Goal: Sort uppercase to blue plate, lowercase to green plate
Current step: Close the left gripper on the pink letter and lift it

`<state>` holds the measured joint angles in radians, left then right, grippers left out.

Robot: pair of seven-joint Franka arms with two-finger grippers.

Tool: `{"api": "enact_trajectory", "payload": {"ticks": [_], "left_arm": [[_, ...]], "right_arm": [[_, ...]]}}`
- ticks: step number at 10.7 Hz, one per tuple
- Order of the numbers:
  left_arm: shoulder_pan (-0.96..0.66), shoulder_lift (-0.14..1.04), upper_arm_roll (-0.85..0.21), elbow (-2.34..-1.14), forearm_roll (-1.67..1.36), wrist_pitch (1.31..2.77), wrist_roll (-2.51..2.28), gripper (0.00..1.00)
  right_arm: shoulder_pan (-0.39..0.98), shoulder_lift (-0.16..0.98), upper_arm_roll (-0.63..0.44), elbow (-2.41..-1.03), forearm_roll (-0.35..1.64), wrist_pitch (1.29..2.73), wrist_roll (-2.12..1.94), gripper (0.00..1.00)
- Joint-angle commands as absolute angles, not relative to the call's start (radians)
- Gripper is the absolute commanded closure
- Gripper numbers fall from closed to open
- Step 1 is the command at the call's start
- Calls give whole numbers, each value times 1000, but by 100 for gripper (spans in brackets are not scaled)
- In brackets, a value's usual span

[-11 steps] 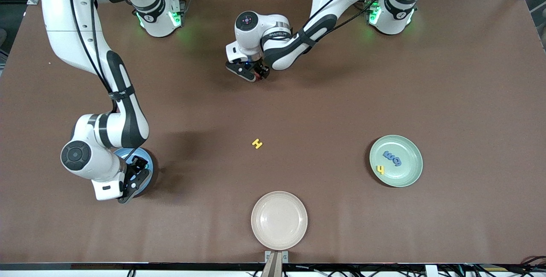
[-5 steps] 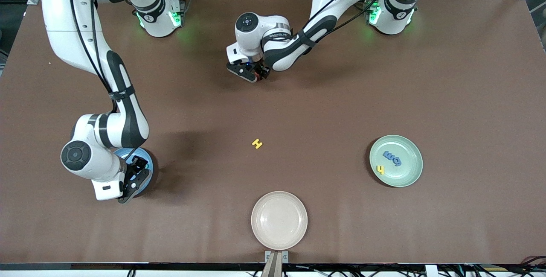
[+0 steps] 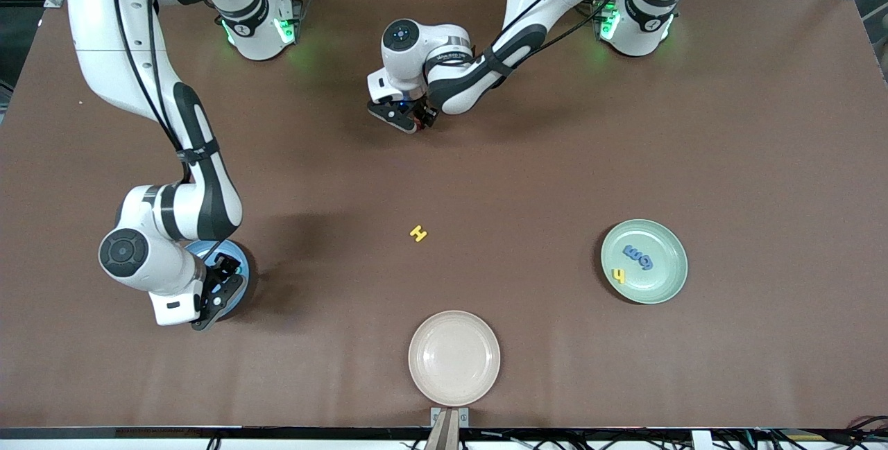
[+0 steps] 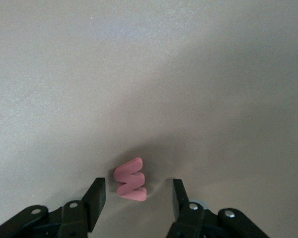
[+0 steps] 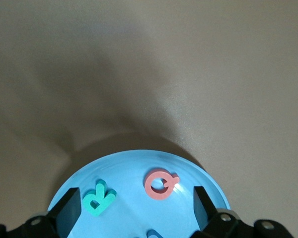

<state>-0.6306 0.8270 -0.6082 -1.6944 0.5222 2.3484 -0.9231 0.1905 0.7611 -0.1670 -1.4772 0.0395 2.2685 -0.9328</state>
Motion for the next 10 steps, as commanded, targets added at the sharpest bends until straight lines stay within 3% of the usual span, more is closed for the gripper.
{"api": "enact_trajectory", "payload": {"ticks": [1, 5, 7, 10], "left_arm": [[-652, 831, -578, -1674, 512, 2342, -931, 37], [-652, 831, -569, -1674, 517, 2342, -923, 46], [-652, 831, -569, -1672, 512, 2342, -930, 62], [-676, 831, -561, -1672, 512, 2342, -934, 65]], "right_arm": [[193, 753, -166, -1488, 58, 2273, -930, 0], [195, 753, -160, -1488, 58, 2273, -928, 0], [195, 753, -160, -1488, 64, 2273, -928, 0], [193, 753, -160, -1489, 69, 2272, -930, 0]]}}
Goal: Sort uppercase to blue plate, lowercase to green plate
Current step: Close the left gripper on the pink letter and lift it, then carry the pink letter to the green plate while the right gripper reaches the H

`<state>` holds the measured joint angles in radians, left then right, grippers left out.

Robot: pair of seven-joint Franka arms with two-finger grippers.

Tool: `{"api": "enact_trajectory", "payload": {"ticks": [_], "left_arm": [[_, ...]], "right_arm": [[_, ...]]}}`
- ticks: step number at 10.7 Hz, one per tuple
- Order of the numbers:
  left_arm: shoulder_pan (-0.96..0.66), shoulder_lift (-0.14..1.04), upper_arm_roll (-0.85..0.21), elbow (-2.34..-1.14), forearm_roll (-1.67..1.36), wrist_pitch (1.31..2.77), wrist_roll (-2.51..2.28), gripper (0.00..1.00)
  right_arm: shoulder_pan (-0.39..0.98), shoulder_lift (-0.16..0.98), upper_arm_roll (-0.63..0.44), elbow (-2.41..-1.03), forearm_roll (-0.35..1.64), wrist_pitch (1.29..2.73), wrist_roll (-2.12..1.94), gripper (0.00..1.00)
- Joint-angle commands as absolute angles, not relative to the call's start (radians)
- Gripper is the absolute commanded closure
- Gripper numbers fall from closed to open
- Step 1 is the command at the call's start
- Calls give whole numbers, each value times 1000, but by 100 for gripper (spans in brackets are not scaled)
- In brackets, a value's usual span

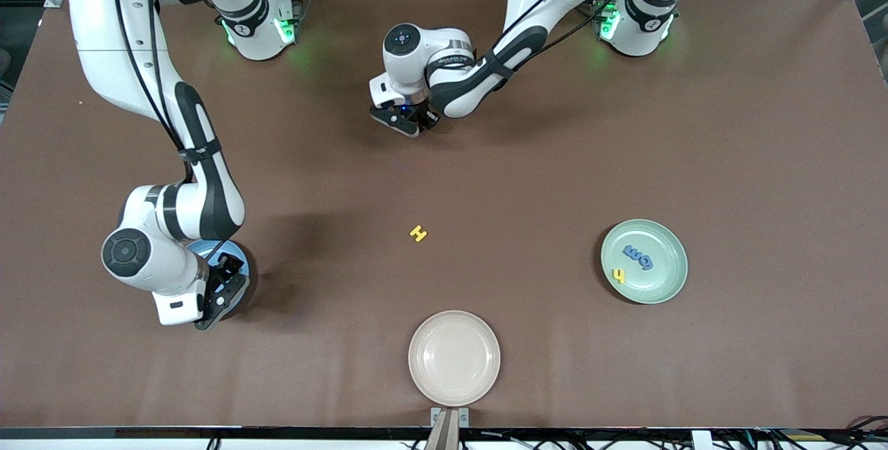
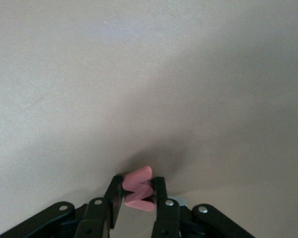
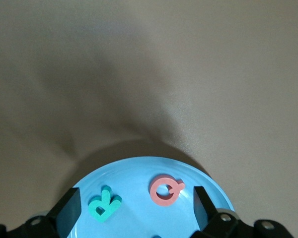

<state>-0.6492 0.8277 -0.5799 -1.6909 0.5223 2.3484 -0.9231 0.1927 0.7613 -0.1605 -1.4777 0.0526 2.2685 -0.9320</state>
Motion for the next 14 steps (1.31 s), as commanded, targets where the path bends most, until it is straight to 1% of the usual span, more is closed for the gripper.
{"api": "enact_trajectory", "payload": {"ticks": [1, 2, 4, 5, 7, 10, 14], "left_arm": [[-676, 831, -558, -1672, 514, 2342, -930, 82], [-673, 828, -557, -1672, 518, 2342, -933, 100], [-643, 784, -555, -1669, 509, 2292, -930, 100], [-606, 761, -558, -1648, 503, 2271, -931, 100], [-524, 663, -558, -1641, 476, 2232, -930, 100], [-284, 546, -572, -1643, 370, 2171, -927, 100], [21, 515, -575, -1640, 368, 2054, -867, 100]], "right_arm": [[195, 753, -160, -1488, 69, 2272, -930, 0], [196, 753, -160, -1488, 69, 2272, -930, 0], [215, 752, -160, -1485, 74, 2275, -919, 0], [219, 752, -160, -1485, 77, 2273, -867, 0], [274, 752, -160, -1485, 78, 2269, -731, 0], [389, 750, -160, -1482, 78, 2269, -440, 0], [546, 755, -160, -1479, 106, 2273, 40, 0]]}}
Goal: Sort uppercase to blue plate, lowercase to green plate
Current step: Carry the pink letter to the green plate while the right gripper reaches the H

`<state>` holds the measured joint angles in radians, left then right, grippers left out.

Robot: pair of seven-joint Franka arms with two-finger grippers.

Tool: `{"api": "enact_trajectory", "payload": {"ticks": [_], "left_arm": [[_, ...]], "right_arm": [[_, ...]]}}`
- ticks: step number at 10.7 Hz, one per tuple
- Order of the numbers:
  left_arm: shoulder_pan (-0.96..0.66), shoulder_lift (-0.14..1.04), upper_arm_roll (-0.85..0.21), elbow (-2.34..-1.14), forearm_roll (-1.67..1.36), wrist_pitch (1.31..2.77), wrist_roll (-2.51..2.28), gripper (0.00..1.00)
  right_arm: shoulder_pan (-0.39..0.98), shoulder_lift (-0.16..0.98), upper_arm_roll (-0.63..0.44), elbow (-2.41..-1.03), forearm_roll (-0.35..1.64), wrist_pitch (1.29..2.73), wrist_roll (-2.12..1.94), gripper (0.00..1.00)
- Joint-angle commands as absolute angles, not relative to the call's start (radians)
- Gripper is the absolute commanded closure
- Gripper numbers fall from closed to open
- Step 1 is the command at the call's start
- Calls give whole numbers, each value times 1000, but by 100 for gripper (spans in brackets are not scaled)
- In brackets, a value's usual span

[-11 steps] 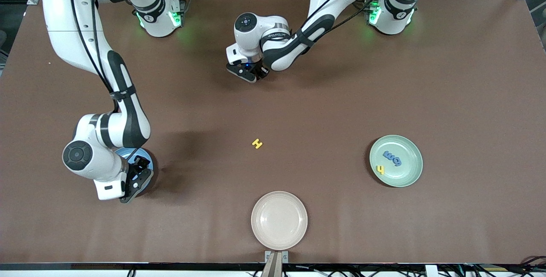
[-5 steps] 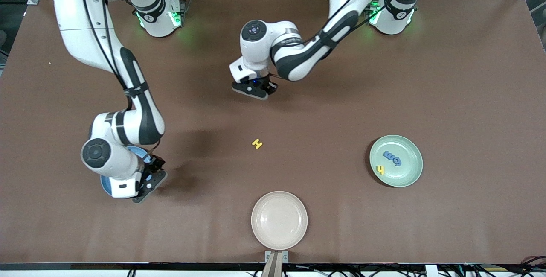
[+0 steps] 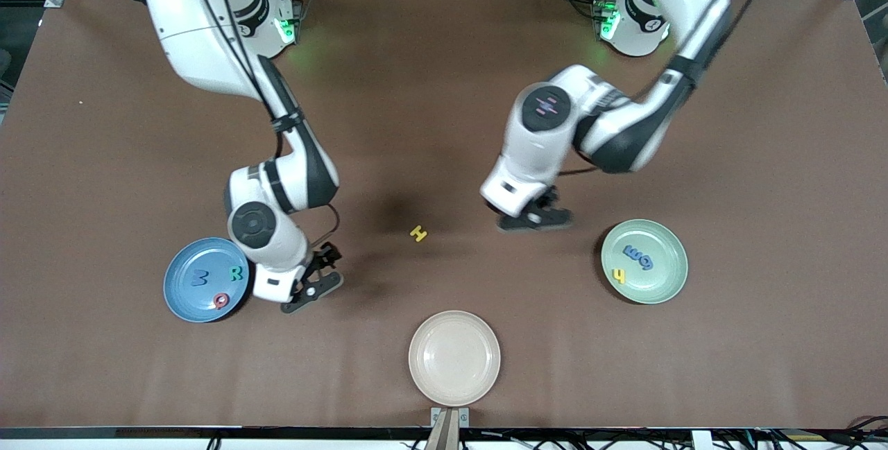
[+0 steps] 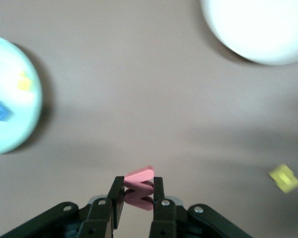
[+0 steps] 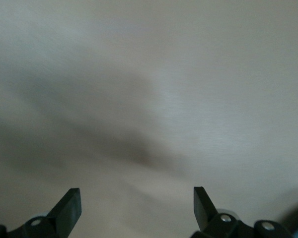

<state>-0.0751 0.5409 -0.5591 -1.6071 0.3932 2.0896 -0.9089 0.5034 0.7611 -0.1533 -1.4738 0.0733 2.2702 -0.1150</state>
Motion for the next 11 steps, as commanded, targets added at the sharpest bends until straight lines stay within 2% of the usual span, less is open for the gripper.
{"api": "enact_trajectory", "payload": {"ticks": [1, 5, 8, 10, 11], "left_arm": [[75, 514, -574, -1638, 367, 2033, -806, 100], [276, 561, -568, -1638, 383, 2019, -595, 100], [288, 609, -545, -1635, 414, 2033, -594, 100], [290, 630, -543, -1618, 414, 2034, -594, 72], [291, 629, -542, -1617, 414, 2034, -591, 64]], "right_arm": [[572, 761, -160, -1476, 115, 2275, 152, 0], [601, 762, -130, -1471, 288, 2270, 551, 0], [623, 772, -124, -1463, 316, 2270, 825, 0], [662, 778, -124, -1463, 313, 2269, 914, 0], [682, 787, -124, -1463, 311, 2269, 970, 0]]}}
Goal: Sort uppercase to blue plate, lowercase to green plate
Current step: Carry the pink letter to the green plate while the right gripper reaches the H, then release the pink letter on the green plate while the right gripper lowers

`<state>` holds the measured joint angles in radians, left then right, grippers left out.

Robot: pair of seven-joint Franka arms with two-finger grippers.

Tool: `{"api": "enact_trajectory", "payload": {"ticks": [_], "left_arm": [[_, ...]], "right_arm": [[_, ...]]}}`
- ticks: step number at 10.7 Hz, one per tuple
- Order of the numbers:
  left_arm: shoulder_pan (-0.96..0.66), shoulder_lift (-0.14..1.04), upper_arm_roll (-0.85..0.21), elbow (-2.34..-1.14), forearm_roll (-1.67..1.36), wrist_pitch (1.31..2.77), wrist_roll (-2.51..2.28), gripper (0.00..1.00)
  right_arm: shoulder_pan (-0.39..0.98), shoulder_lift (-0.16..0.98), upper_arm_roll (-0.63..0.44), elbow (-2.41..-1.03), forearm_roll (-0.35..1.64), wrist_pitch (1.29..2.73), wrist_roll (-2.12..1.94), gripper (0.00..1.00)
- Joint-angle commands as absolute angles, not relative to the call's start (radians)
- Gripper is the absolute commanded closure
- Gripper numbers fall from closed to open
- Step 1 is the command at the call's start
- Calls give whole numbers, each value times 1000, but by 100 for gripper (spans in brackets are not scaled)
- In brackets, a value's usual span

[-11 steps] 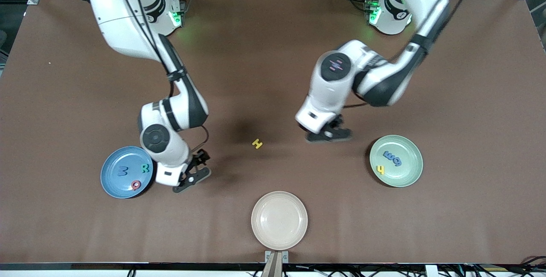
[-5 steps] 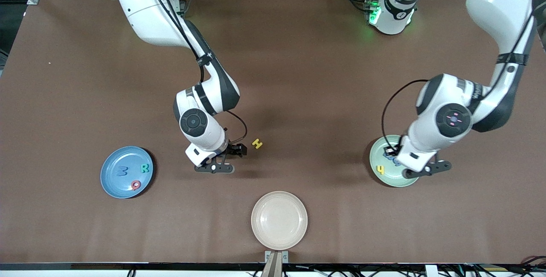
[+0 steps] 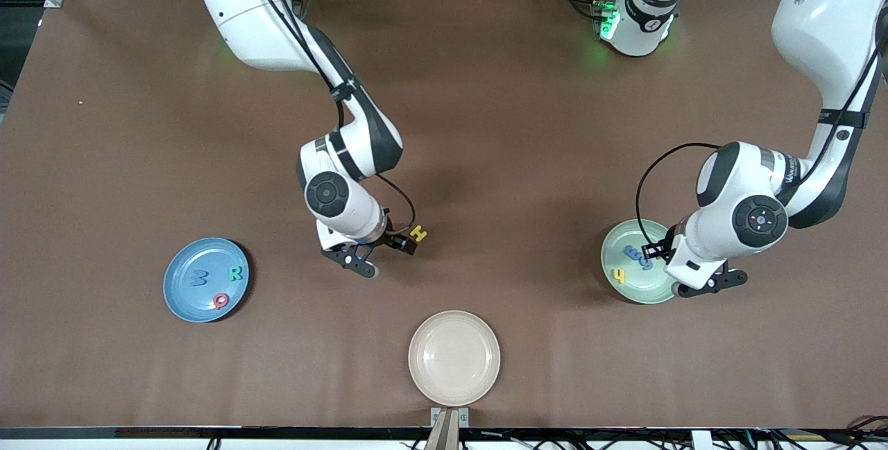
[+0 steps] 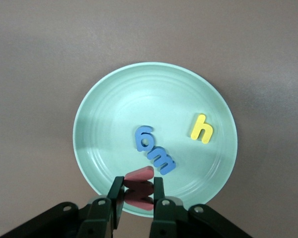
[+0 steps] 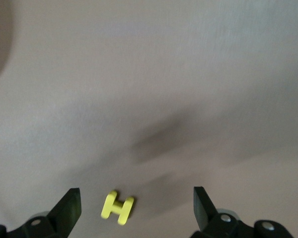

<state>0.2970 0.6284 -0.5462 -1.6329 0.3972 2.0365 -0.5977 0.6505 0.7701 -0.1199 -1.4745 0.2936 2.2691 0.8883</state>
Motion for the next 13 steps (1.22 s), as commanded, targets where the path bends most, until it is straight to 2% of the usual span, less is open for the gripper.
{"api": "enact_trajectory", "payload": {"ticks": [1, 2, 3, 9, 11, 13], "left_arm": [[290, 627, -537, -1588, 417, 2034, -586, 46], [290, 626, -537, -1568, 419, 2033, -577, 14], [293, 620, -538, -1566, 419, 2033, -563, 0], [296, 416, -575, -1565, 399, 1936, -476, 0], [296, 342, -595, -1563, 376, 1858, -474, 0], [298, 269, -594, -1554, 229, 1841, -466, 0]], "right_arm": [[695, 798, -124, -1463, 310, 2276, 1014, 0], [701, 805, -124, -1463, 310, 2279, 1032, 0], [707, 813, -124, -1463, 311, 2279, 1049, 0], [729, 853, -130, -1431, 290, 2287, 1218, 0], [730, 853, -132, -1419, 214, 2289, 1271, 0], [742, 868, -130, -1417, 118, 2290, 1357, 0]]}}
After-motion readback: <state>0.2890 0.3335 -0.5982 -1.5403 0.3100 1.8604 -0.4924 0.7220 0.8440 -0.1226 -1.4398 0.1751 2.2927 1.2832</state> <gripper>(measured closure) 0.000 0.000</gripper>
